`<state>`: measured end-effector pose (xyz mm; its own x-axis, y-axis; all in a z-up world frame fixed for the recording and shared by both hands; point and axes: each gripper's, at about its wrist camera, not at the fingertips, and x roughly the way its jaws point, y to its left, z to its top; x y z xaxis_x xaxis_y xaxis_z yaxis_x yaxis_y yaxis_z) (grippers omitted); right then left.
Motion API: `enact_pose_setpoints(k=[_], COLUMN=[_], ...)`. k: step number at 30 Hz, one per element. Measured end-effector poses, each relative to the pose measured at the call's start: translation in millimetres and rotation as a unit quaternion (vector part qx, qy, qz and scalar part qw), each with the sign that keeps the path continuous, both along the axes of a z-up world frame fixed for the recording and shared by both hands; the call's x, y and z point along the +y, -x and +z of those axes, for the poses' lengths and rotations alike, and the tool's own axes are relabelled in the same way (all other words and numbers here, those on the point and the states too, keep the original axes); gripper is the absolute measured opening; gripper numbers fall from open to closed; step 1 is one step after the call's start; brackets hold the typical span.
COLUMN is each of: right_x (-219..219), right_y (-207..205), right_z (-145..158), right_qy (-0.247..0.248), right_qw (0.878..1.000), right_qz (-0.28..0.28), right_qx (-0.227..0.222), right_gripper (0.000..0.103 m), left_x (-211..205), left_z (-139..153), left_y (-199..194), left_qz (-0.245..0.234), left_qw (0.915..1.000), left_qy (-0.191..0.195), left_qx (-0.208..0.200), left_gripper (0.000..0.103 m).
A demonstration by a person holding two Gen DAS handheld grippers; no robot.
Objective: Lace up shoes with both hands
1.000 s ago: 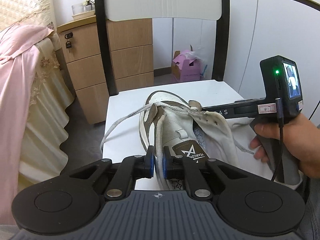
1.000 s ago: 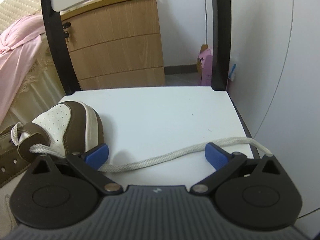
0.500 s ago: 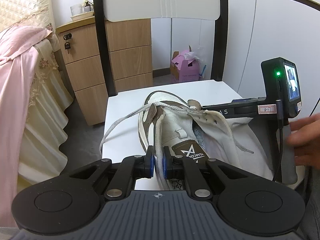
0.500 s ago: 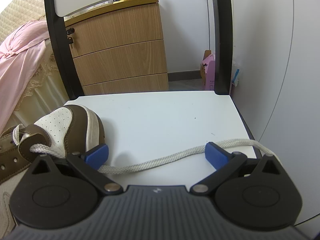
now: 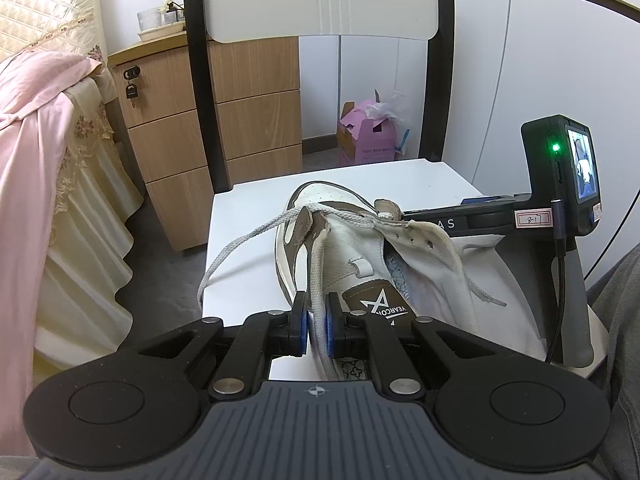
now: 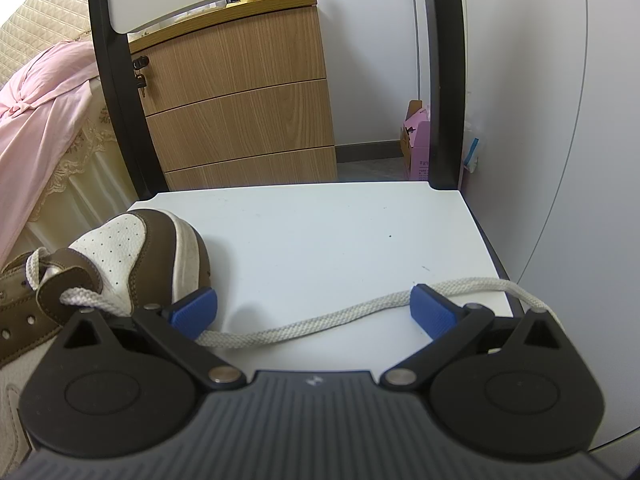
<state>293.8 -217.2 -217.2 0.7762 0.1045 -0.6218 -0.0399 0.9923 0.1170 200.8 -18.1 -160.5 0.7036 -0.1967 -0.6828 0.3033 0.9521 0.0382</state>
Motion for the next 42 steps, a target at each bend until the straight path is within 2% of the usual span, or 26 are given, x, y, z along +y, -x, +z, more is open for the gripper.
enact_pose_setpoints(k=[24, 42], right_x=[-0.1, -0.1], right_y=[-0.1, 0.6], right_z=[-0.1, 0.1], right_qy=[0.000, 0.001], right_qw=[1.000, 1.000], right_qz=[0.001, 0.000], right_qx=[-0.002, -0.002], right_gripper=[0.103, 0.103], left_x=[1.7, 7.7], left_z=[-0.8, 0.9], left_y=[-1.9, -8.0], left_qz=[-0.006, -0.014], left_qw=[1.0000, 0.9996], left_qy=[-0.002, 0.018], left_qx=[0.004, 0.018], left_gripper=[0.011, 0.012])
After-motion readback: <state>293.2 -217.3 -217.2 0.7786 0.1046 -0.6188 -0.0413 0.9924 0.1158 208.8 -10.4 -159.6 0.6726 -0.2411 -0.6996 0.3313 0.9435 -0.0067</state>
